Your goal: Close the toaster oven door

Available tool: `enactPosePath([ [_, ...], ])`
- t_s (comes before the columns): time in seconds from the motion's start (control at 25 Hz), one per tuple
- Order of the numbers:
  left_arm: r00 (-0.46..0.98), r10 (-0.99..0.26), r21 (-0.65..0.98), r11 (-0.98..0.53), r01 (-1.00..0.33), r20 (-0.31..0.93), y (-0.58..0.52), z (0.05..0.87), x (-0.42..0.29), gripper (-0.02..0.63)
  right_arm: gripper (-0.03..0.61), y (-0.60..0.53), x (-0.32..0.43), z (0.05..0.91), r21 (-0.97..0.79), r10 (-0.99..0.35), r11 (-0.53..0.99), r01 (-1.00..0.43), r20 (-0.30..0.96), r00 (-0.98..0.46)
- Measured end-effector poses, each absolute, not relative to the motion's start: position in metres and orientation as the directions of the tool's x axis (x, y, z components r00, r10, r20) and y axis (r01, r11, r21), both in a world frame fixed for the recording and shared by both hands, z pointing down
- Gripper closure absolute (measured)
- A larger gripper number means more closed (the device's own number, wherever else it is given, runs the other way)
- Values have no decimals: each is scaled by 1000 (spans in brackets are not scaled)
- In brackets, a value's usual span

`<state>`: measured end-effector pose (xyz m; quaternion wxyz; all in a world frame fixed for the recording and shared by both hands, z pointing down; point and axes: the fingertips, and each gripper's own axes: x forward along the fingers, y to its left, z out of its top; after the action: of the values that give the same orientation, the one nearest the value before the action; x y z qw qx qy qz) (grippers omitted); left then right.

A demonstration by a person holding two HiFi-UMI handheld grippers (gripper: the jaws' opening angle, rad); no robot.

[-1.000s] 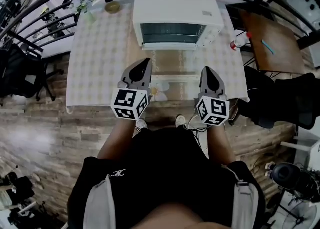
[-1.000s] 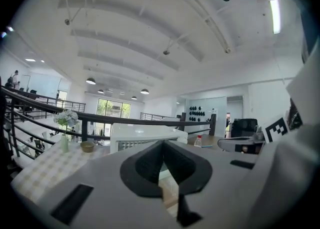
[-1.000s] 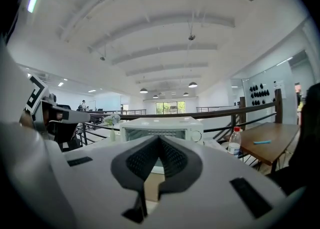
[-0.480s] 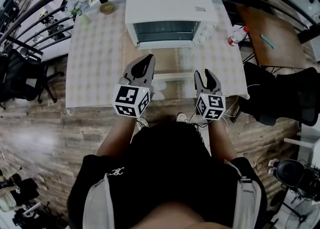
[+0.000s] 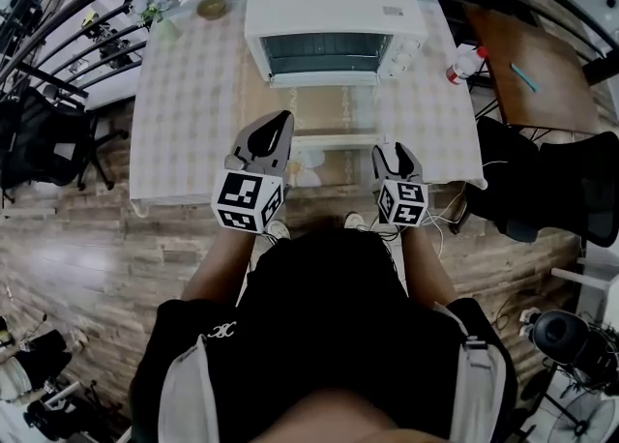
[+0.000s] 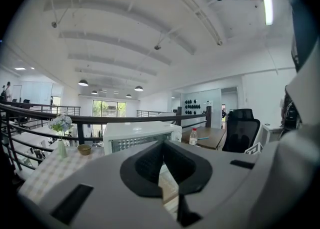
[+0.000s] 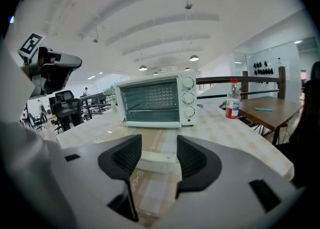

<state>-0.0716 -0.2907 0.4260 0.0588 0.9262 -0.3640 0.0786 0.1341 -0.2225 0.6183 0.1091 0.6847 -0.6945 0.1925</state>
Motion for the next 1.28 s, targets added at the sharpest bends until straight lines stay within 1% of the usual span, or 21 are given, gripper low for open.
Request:
enactPosePath([
  [0.32,714,-663,30,-728,-685,224,-267,442,-81,598,362,-218,133,669,-107,-851,-5,-994,522,-52],
  [0.56,699,-679,45,-710,-703,224,-264,441,-87,598,362,-225,132,703,-142,-815,-45,-989,578,-46],
  [0.8,693,-682,55,-703,-710,232,-261,445,-88,598,365,-240,137,716,-223,-806,-111,-969,591,-43],
  [0.88,691,-683,54,-701,-711,235,-260,445,-88,598,370,-243,137,718,-238,-804,-113,-965,592,-52],
  [1.0,683,-689,57,-693,-719,242,-261,447,-92,598,367,-243,137,721,-226,-803,-102,-969,593,-54],
  [1.08,677,-694,60,-686,-725,246,-261,448,-95,598,383,-242,135,721,-216,-802,-95,-972,594,-53],
  [1.28,666,-705,60,-674,-736,243,-261,447,-101,598,393,-241,132,722,-178,-797,-68,-982,601,-54],
])
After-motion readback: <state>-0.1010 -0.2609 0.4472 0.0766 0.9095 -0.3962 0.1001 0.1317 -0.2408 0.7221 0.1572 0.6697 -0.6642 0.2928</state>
